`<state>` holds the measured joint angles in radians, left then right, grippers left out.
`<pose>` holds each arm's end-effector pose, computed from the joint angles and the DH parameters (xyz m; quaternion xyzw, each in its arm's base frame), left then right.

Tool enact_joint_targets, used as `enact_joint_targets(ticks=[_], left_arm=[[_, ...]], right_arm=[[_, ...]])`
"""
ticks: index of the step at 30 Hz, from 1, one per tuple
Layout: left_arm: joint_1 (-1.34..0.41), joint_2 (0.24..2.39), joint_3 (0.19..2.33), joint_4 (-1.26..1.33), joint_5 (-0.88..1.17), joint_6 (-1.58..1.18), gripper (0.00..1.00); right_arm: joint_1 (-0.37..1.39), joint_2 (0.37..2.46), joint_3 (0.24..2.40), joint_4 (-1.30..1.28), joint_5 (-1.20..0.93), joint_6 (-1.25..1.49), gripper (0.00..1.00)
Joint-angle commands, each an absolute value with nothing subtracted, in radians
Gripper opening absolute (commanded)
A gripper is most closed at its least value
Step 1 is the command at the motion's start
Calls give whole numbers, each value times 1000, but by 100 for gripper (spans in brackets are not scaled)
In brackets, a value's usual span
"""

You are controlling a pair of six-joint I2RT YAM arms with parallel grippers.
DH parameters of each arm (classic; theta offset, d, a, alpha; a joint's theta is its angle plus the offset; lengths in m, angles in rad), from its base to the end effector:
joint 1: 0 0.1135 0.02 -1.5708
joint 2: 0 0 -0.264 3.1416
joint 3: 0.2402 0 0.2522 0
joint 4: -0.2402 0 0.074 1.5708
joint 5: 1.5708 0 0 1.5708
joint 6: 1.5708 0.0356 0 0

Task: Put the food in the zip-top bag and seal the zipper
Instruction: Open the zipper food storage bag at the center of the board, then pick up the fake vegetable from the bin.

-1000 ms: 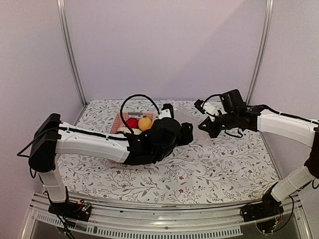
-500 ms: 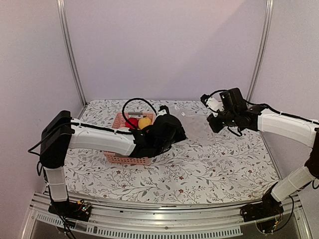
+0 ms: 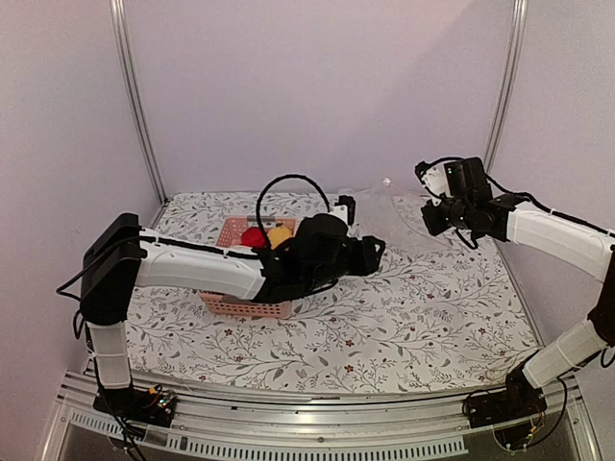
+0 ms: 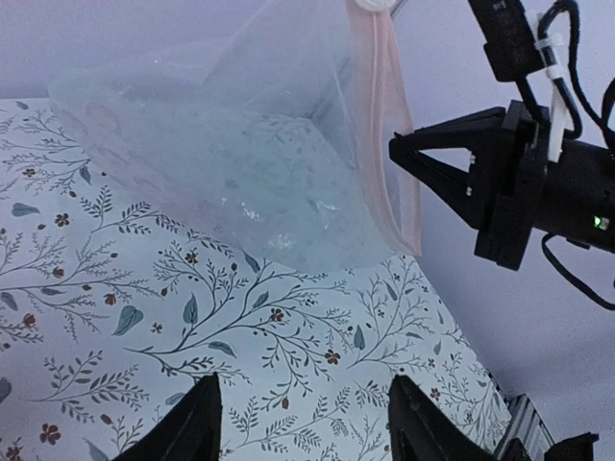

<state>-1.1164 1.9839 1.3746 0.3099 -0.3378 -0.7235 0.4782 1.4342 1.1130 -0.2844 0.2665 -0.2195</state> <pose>0.2143 -0.4117 0.2326 0.0569 0.7974 -0.3837 0.4622 0.2924 0.1410 0.2930 -0.2421 0.8461 -0.0574 0.4713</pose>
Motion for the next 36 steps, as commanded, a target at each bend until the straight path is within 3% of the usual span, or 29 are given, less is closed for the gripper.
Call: enact_joint_targets(ticks=[1,8,13,21,36], left_arm=[[-1115,1847,1315,301,-328,-514,64],[-1086,1694,1262,-62,-520,-424,74],[-1015,1626,1232,-321,-570,-520,80],[-830,1561,1106,-453,-308,-578,73],[-769,1814,1282,-655,-176,-568,73]], right_arm=[[361,1383,1154,-288,242,-182,0],[203,1362,1228,-281,286,-224,0],[177,1344,1204,-264,200,-216,0],[235,1429,1064,-257,-189,-245,0],[297,1495,995,-243,-259,-280,0]])
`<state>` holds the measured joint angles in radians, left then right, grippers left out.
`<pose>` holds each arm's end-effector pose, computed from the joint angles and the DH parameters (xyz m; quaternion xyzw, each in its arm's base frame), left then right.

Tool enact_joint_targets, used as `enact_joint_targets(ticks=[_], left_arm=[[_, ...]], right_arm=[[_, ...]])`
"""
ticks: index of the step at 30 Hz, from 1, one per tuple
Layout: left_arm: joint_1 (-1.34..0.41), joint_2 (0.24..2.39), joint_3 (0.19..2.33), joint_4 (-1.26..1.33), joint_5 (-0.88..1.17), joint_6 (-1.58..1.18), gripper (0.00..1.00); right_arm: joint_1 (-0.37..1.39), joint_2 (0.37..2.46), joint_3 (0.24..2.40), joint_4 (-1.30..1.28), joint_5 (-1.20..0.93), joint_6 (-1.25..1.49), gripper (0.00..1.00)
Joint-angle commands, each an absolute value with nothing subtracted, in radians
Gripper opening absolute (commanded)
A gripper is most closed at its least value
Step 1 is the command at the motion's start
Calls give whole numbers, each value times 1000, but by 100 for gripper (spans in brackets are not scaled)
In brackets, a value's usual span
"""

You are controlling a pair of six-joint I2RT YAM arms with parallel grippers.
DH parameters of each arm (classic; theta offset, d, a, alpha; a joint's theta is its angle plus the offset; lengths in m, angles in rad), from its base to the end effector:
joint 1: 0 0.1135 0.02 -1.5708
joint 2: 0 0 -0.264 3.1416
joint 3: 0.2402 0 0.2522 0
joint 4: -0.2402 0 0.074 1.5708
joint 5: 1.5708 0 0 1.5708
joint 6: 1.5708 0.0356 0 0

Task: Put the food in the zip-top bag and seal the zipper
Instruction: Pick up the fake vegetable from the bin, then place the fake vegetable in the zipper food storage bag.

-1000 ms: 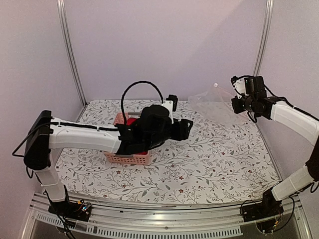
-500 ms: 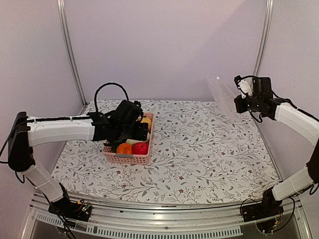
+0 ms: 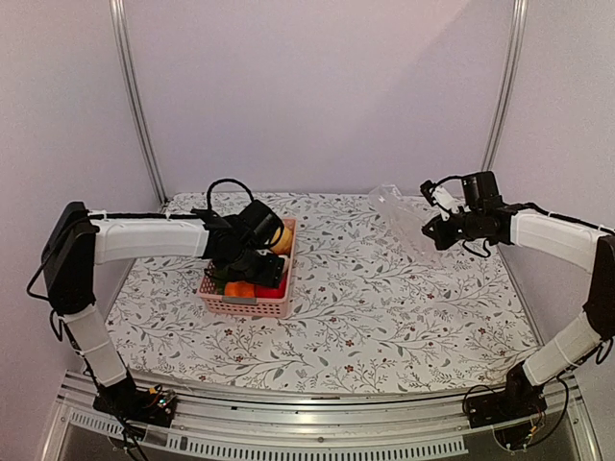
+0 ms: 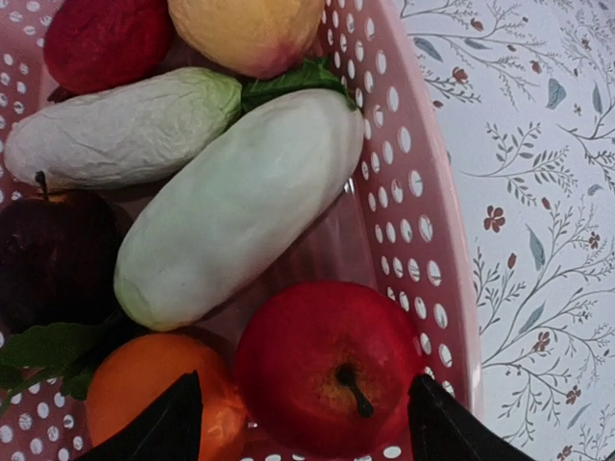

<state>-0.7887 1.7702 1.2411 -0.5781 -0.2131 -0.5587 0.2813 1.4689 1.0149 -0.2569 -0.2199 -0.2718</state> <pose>0.2610 -0.2520 0.2031 0.0868 0.9641 -0.0616 0.2431 0.3072 0.0968 0.2517 -0.2907 0.8567 0.1017 0.4138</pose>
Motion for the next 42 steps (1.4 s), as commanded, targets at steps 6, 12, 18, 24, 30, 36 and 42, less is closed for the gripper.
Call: enact_joint_targets(ticks=[6,12,18,24,30,36,42], left_arm=[[-765,1899,1338,-699,-128,-566,74],[-764,1925,1363,-723,-141,-574,63],[-764,1829,1388,-781,-211,-567,49],[-764,1708,1404,-778,-244,-558,45],[-765,1655,1403,-723,-243,-557,42],[-827,1601,1386,-474,-129,-527,42],[-905,1632,1355,-116,11,-538,42]], right_arm=[[309,1484,995,-247,-258,-287,0],[309,1467,991,-246,-257,-290,0],[310,1468,988,-248,-253,-297,0],[309,1467,989,-247,-250,-304,0],[309,1466,988,-248,-254,-307,0],[310,1466,989,-252,-263,-301,0],[328,1476,1036,-304,-301,-258,0]])
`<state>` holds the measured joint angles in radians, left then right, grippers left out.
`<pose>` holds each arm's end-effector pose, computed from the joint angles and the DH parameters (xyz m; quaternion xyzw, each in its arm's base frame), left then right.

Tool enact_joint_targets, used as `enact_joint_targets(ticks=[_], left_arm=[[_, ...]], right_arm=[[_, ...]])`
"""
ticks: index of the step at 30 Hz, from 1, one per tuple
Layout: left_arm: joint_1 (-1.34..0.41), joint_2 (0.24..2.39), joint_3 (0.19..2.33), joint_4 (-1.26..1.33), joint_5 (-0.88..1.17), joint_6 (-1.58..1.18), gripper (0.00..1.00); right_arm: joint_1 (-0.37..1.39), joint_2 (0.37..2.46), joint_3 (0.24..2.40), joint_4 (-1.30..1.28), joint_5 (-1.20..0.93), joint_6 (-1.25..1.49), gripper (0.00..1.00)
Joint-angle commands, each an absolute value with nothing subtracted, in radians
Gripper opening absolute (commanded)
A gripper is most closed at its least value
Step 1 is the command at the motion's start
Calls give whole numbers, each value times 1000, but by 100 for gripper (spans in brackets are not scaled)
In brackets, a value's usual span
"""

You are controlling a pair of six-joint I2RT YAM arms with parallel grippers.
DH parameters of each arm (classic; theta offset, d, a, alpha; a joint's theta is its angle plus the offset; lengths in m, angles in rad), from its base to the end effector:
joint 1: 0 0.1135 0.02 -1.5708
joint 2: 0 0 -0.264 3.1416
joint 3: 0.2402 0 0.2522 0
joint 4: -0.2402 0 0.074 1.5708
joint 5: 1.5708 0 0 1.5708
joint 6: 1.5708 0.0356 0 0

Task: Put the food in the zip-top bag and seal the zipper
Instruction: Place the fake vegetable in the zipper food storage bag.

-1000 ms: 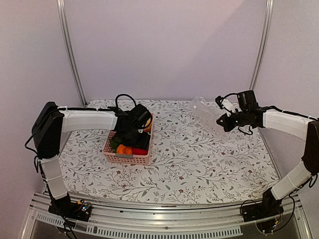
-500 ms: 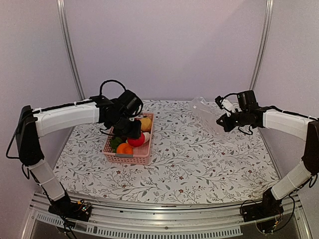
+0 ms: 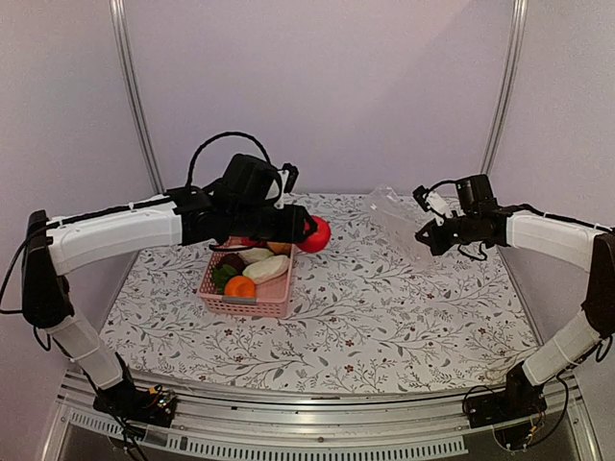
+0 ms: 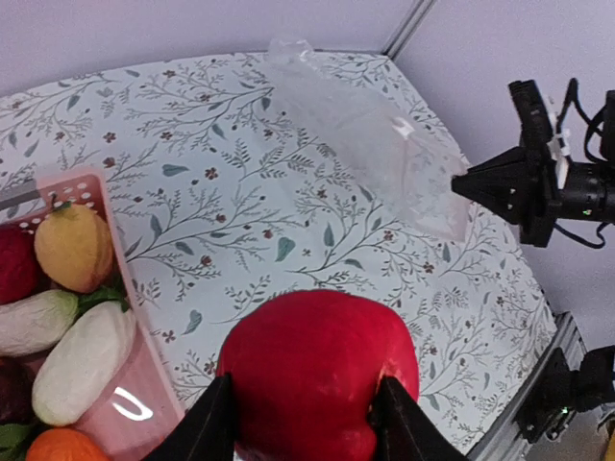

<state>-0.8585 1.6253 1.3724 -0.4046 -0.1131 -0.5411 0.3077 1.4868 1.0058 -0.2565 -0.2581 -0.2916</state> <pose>0.2469 -0.2798 0.3071 0.1170 0.8888 -0.2447 0.3694 0.3051 0.1065 0.2435 -0.3174 0.8511 0.1209 0.4004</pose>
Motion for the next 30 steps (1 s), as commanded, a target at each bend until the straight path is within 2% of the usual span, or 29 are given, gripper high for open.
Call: enact_joint_targets(ticks=[1,6,18,30], left_arm=[[-917,1652,1362,-72,29,-550,42],[-976,1757,1407,150,58,-585,42],[-1008,1949,1470,327,25,-669,40],[-1009,2030,1465,297,-184,-703,40]], right_arm=[[332,1481,1053,-319,-310,-247,0],[350,1499,1126,-393,-341,-195,0],[351,1556,1244,-601,-474,-166,0],[354,1482,1292,-704,-540,-151,0]])
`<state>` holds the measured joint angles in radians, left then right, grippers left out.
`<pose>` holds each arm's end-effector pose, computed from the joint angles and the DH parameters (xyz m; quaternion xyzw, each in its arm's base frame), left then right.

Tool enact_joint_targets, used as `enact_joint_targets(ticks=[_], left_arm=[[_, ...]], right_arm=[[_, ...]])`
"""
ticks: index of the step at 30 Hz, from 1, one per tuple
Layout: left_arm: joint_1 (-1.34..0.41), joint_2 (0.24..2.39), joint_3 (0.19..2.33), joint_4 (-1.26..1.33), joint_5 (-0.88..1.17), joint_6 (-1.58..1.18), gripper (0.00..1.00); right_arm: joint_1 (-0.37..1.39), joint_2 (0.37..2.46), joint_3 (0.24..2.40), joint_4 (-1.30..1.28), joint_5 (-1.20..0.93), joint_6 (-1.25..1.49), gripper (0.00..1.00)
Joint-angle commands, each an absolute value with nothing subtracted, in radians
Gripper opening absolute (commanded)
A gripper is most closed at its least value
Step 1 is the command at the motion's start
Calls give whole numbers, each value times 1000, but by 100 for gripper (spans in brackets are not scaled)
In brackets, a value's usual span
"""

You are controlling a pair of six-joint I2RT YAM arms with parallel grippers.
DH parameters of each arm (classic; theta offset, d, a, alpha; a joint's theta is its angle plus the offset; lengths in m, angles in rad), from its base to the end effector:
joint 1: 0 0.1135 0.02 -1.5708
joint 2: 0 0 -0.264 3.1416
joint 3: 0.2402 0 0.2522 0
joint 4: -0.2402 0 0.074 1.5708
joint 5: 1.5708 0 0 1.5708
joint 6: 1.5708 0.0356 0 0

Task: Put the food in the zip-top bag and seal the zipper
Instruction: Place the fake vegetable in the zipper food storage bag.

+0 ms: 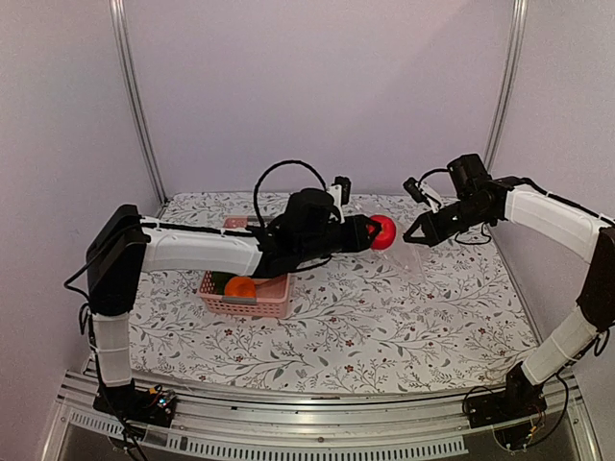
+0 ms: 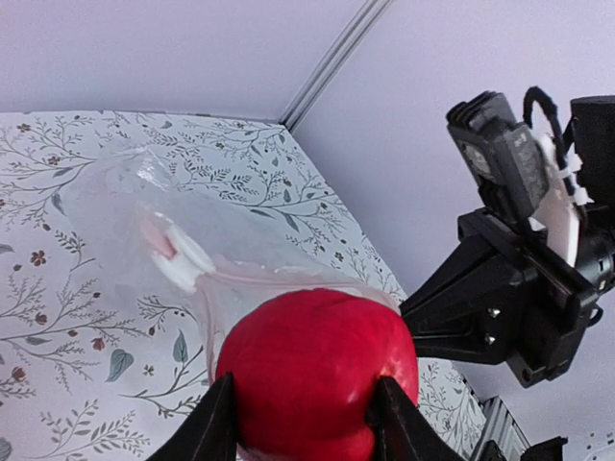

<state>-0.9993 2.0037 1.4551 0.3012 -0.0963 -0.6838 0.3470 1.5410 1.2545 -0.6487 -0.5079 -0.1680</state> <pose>0.2610 -0.3995 0.2498 0.0946 0.7829 -0.4324 0.4373 0.3011 0.1273 0.2811 -0.3101 0.8692 0.2647 0.2799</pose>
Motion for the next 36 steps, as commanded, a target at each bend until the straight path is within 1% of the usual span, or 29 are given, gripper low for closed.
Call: enact_joint_targets(ticks=[1,5,8,13,16,19,22,25,27,29,33,36], left_arm=[[-1008,2034,1464,288,-201,-709,40],[-1008,2044,1476,255,-228,-729,41],[-1008,2054,1508,221,-235,-740,45],[-1012,2115,1634,106,-219,-746,55],[-1028,2142,1716,72,-201,-710,63],[-1049,2121,1761,38,-259,-639,72],[-1060,2064,1753,26,-310,-594,78],[-1071,1977,1686,69,-317,-560,78],[-1091,1905,1619,117,-331,-534,76],[-1118,1840,1547,130,-387,-554,74],[-1143,1794,1449,30,-478,-758,66],[-1152,1844,1432,3,-453,-856,67]], right_arm=[[354,1474,1293,-709,-548,-150,0],[354,1447,1286,-719,-585,-153,0],[353,1453,1285,-725,-622,-159,0],[353,1460,1294,-730,-686,-165,0],[353,1463,1305,-731,-668,-162,0],[353,1462,1310,-727,-609,-154,0],[343,1451,1305,-720,-601,-148,0],[338,1444,1295,-709,-597,-143,0],[338,1448,1290,-703,-576,-143,0],[338,1450,1279,-693,-556,-148,0],[339,1444,1261,-664,-549,-154,0],[339,1452,1261,-652,-555,-156,0]])
